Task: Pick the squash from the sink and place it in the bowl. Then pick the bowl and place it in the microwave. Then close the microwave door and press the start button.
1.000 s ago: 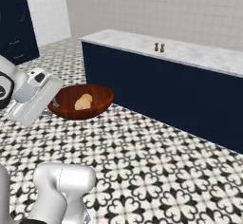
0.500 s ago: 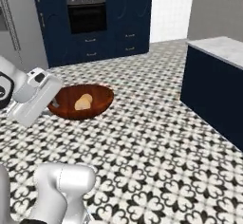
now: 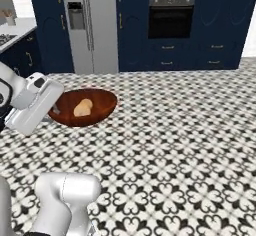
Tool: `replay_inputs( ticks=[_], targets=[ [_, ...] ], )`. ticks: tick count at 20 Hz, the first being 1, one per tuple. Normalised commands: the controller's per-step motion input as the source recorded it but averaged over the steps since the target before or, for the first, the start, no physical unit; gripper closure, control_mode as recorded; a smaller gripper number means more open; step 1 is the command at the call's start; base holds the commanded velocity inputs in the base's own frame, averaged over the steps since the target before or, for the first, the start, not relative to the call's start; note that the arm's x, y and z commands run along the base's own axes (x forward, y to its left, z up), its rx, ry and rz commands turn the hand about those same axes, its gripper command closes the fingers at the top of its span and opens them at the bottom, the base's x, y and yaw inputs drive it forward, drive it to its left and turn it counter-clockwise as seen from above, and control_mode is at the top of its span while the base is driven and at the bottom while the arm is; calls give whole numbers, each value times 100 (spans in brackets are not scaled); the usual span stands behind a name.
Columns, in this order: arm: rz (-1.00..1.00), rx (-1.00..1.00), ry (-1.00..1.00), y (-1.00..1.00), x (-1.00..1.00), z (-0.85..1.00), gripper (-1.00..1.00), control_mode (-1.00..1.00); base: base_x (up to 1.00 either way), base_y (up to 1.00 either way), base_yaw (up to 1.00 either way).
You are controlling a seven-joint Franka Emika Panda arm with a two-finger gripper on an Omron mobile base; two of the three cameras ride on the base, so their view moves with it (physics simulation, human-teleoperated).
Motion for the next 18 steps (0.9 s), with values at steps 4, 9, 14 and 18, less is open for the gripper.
replay_inputs(
  ticks=[4, 9, 14, 18],
  targets=[
    [0, 0, 0, 0, 0, 0, 100, 100, 100, -50, 33],
    [0, 0, 0, 0, 0, 0, 100, 100, 100, -78, 31],
    [0, 0, 0, 0, 0, 0, 100, 100, 100, -89, 28],
    [0, 0, 0, 0, 0, 0, 100, 100, 100, -96, 23]
  ],
)
